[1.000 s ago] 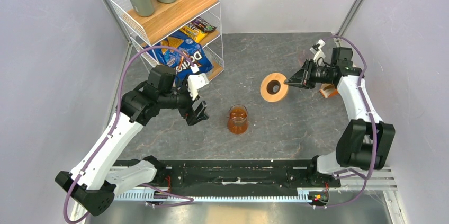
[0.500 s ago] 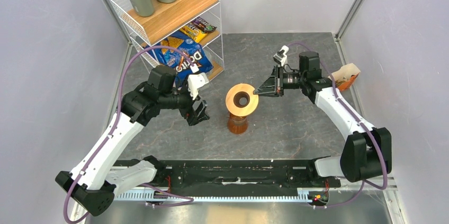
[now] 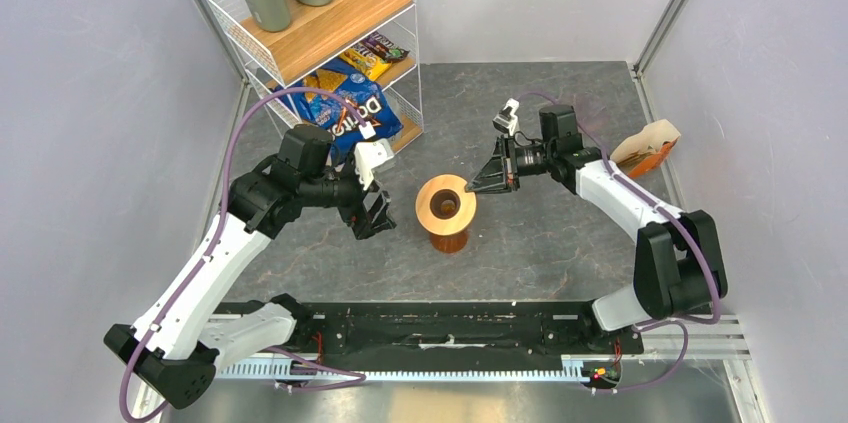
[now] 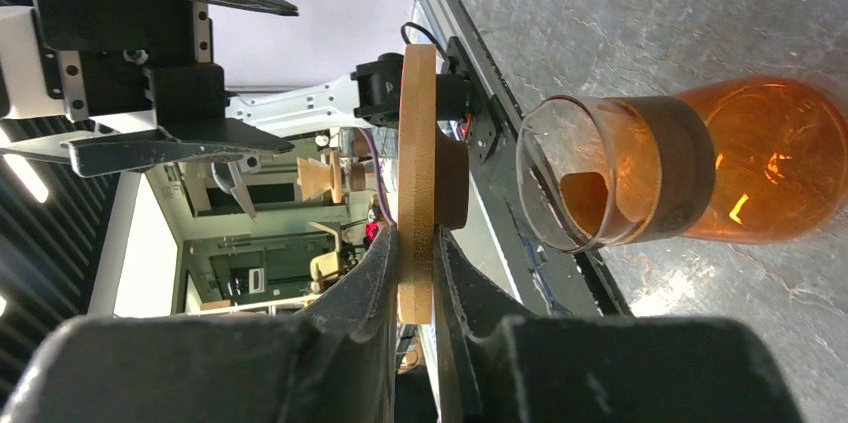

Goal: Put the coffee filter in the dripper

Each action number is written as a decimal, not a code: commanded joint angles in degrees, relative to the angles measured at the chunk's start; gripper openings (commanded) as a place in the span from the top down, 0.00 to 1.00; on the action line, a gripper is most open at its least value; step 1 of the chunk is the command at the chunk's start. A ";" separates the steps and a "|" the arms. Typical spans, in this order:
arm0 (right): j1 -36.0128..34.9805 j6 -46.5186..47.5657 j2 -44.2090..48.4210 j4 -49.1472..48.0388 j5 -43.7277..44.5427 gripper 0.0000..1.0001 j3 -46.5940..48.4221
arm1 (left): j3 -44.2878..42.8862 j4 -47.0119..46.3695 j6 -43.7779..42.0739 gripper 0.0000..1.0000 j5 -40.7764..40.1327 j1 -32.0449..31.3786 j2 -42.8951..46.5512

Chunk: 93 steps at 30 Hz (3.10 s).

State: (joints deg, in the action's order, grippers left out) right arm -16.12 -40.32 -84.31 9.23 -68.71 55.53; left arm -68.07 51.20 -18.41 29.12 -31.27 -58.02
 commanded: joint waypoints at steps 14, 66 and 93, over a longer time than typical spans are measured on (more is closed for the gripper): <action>-0.14 9.99 -4.95 3.87 -2.11 0.96 0.10 | -0.13 1.17 -0.65 0.07 0.10 -0.29 0.04; 2.89 64.26 7.59 52.52 22.74 0.11 8.00 | 5.74 -2.59 -8.69 0.07 2.04 -3.11 -6.34; -8.30 83.33 4.03 27.09 26.08 0.08 0.43 | 20.20 -31.54 -24.36 0.05 9.10 -3.63 -13.82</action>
State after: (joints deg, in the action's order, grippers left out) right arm -23.66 40.97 -79.29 40.34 -42.13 56.27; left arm -47.48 25.71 -39.62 35.48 -34.63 -70.15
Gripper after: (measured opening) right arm 0.929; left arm 0.960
